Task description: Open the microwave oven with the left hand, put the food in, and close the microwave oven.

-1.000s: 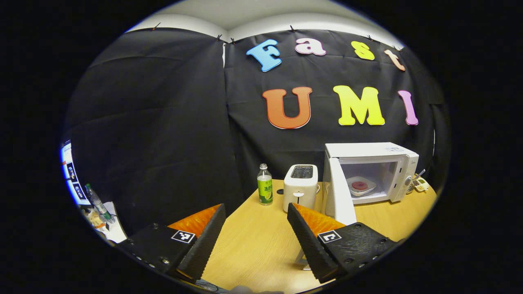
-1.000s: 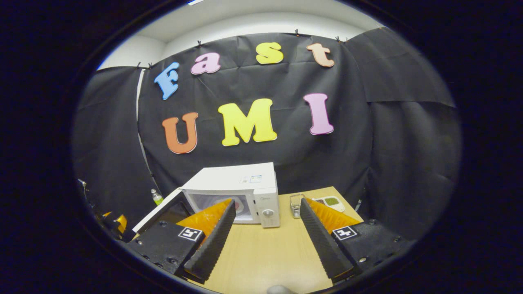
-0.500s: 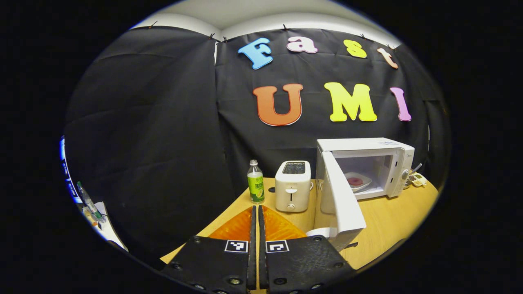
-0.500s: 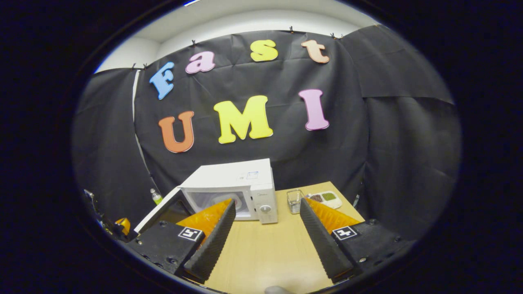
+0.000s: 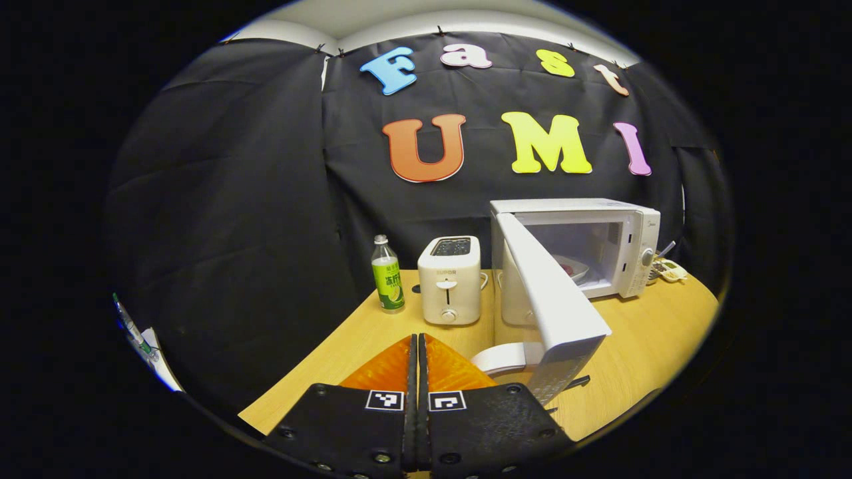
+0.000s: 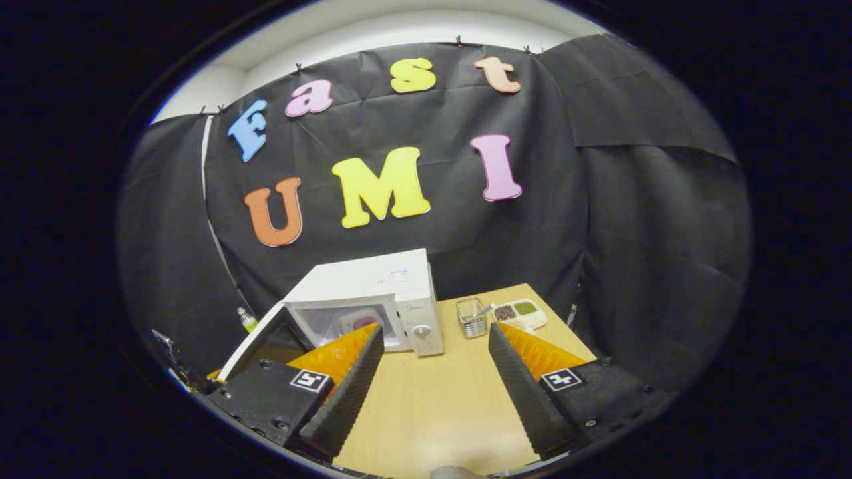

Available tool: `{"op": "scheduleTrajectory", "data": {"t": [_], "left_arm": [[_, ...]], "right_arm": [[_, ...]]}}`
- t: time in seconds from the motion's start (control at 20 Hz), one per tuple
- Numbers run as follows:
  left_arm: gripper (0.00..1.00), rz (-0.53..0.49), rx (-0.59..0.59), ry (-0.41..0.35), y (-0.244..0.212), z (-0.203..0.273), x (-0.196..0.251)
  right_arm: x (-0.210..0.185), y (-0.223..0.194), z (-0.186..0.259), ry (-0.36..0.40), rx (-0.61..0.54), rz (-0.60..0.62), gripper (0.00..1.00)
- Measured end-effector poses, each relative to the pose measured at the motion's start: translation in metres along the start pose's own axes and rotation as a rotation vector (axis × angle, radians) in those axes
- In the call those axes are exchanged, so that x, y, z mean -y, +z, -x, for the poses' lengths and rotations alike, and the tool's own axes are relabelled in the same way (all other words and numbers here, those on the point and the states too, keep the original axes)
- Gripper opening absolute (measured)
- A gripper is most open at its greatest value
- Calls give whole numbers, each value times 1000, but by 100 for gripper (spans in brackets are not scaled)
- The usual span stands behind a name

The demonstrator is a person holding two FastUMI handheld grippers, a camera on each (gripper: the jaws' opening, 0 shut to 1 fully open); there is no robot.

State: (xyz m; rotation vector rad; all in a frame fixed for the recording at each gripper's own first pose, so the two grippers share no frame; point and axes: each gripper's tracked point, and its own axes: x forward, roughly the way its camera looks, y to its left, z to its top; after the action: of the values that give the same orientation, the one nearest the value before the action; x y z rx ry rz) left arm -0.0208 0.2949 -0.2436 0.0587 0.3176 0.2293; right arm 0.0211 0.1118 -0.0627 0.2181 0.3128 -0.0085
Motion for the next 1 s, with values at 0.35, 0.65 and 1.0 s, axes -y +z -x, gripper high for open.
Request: {"op": "scheduleTrajectory", "data": {"t": [0.35,0.65,1.0], "left_arm": [[0,-3,3,-134,0,9,78],[0,-2,6,-250,12,8,163],[0,-41,29,-384,30,-13,254]], "right_arm": [[12,-10,-3,-10,-48,-29,100],[33,5,-9,-17,-23,-2,100],[58,42,-12,-52,60,103,100]]}}
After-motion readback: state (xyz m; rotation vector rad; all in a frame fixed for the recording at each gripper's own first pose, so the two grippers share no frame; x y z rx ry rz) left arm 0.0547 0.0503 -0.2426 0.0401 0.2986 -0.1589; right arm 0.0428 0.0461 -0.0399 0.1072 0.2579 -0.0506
